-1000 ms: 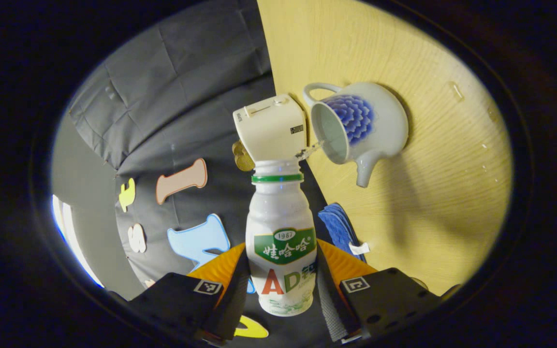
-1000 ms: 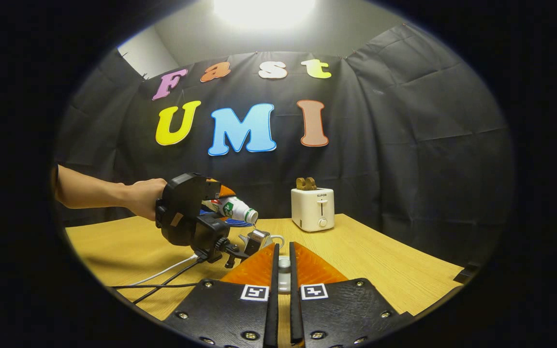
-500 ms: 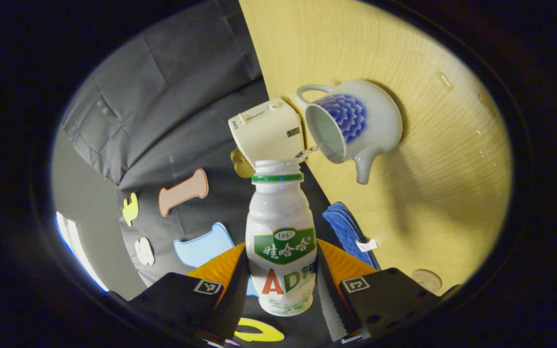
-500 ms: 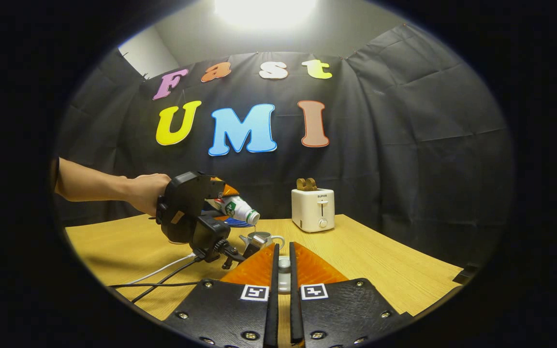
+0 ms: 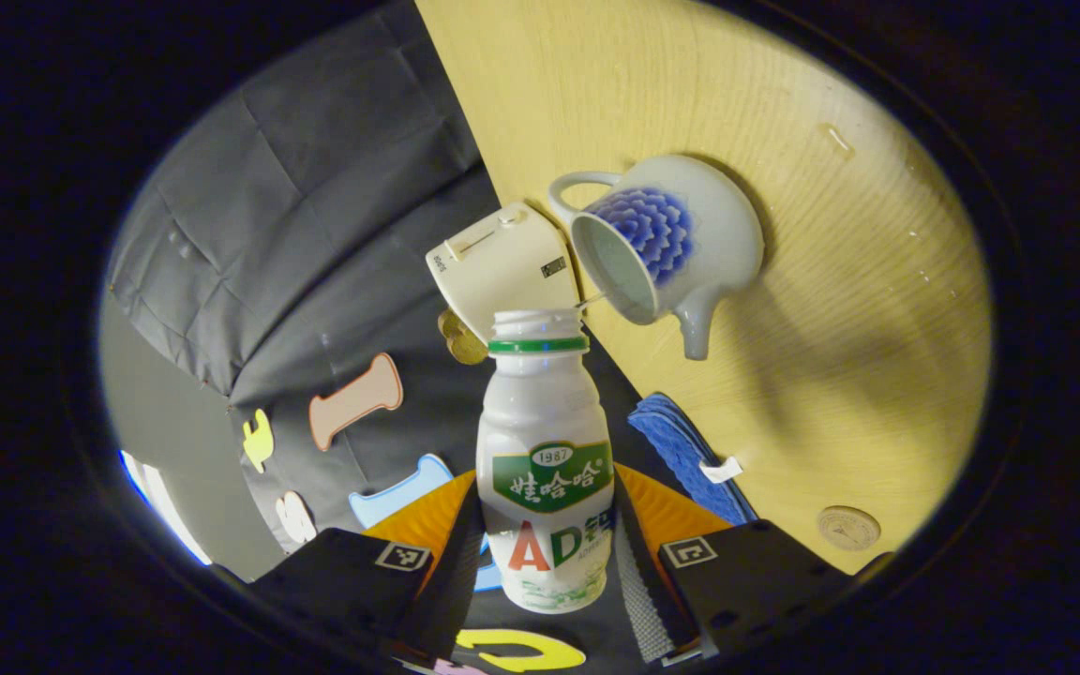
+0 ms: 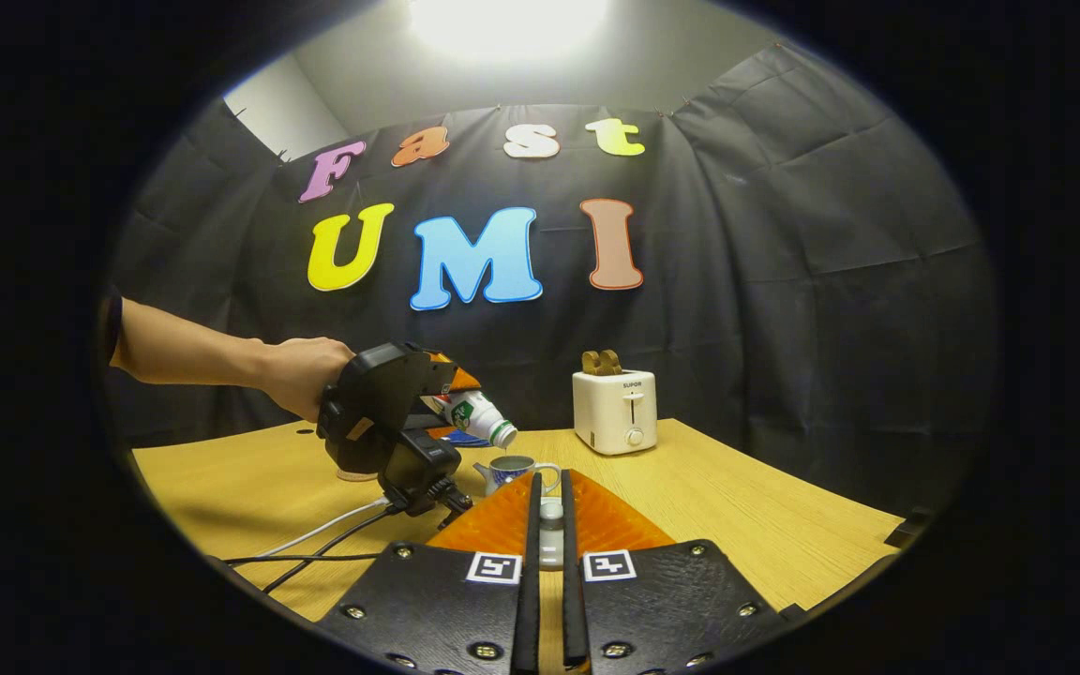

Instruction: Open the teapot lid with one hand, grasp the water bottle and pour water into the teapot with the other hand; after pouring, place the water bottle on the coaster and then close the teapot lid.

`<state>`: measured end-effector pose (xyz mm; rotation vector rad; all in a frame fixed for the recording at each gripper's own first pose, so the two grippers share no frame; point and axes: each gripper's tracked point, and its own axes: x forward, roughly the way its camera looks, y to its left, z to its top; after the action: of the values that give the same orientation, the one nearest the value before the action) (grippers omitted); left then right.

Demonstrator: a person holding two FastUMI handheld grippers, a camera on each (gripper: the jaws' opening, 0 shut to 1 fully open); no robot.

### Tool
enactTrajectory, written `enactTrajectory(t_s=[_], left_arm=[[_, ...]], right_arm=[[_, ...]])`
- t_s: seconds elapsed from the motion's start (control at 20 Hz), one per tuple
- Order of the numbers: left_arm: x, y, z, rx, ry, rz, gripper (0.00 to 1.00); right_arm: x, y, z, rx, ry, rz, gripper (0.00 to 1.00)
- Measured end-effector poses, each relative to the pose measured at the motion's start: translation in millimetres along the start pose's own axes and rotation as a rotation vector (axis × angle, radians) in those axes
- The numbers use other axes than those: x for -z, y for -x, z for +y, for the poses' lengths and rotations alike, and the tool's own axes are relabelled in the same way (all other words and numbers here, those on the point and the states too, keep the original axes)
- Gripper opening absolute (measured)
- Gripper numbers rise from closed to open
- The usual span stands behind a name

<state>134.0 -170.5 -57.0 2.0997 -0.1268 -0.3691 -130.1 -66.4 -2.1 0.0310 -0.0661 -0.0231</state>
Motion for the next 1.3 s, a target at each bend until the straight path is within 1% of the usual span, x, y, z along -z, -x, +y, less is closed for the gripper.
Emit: enactTrajectory(t_s=[0.15,0.25,0.3,0.4,0.45,0.55,0.9,1.0,1.05,1.1,1.15,1.2,1.25,1.3], left_arm=[[0,1,4,-0.004,-0.01,0.0,0.8],[1,3,5,-0.004,-0.014,0.001,0.7],[2,3,5,-0.001,-0.015,0.003,0.8],[2,3,5,0.0,-0.026,0.002,0.8],[3,4,4,0.0,-0.039,-0.001,0.7],[5,5,4,0.004,-0.044,0.001,0.8],[2,4,7,-0.003,-0.032,-0.01,0.8],[-1,4,5,0.005,0.002,-0.022,0.8],[-1,4,2,0.014,0.028,-0.028,0.7],[-3,4,1,0.012,0.055,-0.037,0.8],[-4,5,2,0.004,0.086,-0.05,0.75],[-7,4,1,0.0,0.13,-0.064,0.8],[-10,4,-1,0.001,0.186,-0.081,0.75],[-15,4,-4,0.007,0.241,-0.097,0.78]], right_arm=[[2,1,-3,0.005,-0.003,0.007,0.1],[3,2,-4,0.008,-0.007,0.01,0.1],[3,2,-4,0.008,-0.01,0.012,0.1],[5,2,-4,0.009,-0.008,0.014,0.1],[4,2,-3,0.007,-0.006,0.014,0.1],[4,3,-2,0.005,-0.005,0.014,0.1],[7,5,-5,0.014,-0.005,0.022,0.1],[6,6,-6,0.018,-0.005,0.021,0.1],[5,5,-7,0.02,-0.004,0.021,0.1],[5,6,-8,0.022,-0.003,0.021,0.1],[4,5,-9,0.024,-0.003,0.021,0.1],[4,6,-10,0.027,-0.004,0.019,0.1],[1,6,-11,0.032,-0.002,0.018,0.1],[1,6,-12,0.037,0.002,0.015,0.1]])
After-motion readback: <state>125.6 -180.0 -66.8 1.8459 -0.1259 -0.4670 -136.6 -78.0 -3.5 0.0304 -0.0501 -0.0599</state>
